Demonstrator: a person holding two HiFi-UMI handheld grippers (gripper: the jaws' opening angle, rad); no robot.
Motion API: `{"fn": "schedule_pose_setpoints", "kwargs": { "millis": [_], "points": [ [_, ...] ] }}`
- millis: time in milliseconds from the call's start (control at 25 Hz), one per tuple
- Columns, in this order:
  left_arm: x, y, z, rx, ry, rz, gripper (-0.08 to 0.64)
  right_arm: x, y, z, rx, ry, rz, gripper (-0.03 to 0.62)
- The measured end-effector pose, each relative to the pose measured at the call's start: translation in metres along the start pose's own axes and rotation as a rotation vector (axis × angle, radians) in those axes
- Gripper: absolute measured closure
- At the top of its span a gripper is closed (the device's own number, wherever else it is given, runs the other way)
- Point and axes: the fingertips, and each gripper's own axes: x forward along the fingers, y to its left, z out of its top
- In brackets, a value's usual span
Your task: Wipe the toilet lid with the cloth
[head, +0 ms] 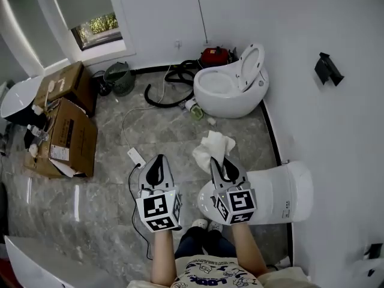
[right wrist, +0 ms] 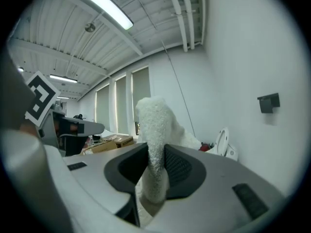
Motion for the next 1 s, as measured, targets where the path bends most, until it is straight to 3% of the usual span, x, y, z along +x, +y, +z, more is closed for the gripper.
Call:
{"fn": "schedule_pose_setpoints", "kwargs": {
  "millis": [400, 1000],
  "points": [
    [-0.035, -0.024, 0.085, 0.052, -0.163, -0.008, 0.557, -0.038, -0.011, 0.085, -0.049, -0.142, -0.034, 0.502],
    [-0.049, -0.037, 0.104, 0.076, -0.207, -0.03, 0.557, -0.056, -0.024, 0.114, -0.064, -0.199, -0.087, 0.502]
  ]
}}
